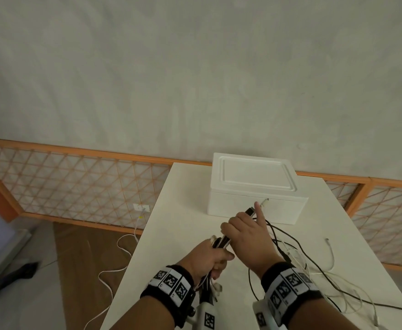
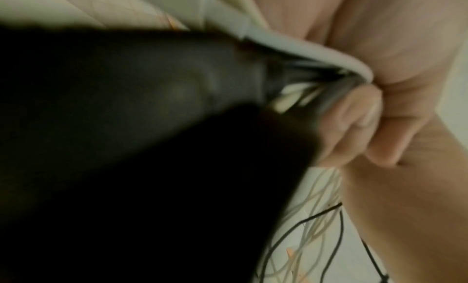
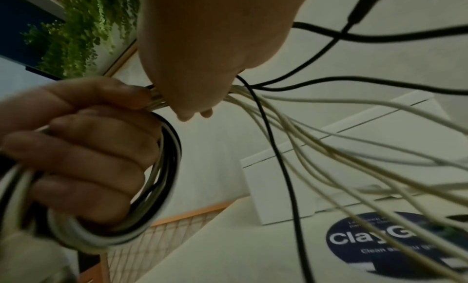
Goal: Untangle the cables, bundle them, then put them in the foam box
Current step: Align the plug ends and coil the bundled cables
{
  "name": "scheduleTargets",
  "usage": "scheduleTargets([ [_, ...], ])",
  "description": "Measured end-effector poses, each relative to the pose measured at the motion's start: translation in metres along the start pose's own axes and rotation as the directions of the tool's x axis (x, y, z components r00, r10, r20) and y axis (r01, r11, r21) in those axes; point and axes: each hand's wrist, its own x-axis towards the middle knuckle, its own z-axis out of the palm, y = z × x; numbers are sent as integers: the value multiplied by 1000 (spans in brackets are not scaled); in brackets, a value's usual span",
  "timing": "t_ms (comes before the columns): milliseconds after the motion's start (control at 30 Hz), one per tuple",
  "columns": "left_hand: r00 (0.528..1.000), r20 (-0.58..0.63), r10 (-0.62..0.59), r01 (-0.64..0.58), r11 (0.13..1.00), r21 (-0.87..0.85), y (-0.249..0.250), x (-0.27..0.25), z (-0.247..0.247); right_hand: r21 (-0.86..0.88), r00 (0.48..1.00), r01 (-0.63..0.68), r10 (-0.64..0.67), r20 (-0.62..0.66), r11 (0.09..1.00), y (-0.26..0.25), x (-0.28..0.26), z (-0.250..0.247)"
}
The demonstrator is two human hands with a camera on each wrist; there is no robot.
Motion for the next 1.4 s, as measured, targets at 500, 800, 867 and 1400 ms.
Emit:
scheduleTargets([
  [500,952,306,-34,37,999,-3,-6,-6,-16,387,903,178,-306,300,905,0,28,-3],
  [800,935,291,202,-144,967,-210,8,-5,-15,756,724,-452,-300,621,474,16,49,-24],
  [867,916,302,265,-191,949,-251,11,-2,-12,794,734,-552,-303,608,255,15,51,-22],
  [1400,757,366,541,-234,748,-621,20,7,-2,852,831,-436,232,505,-291,-20,39,2],
])
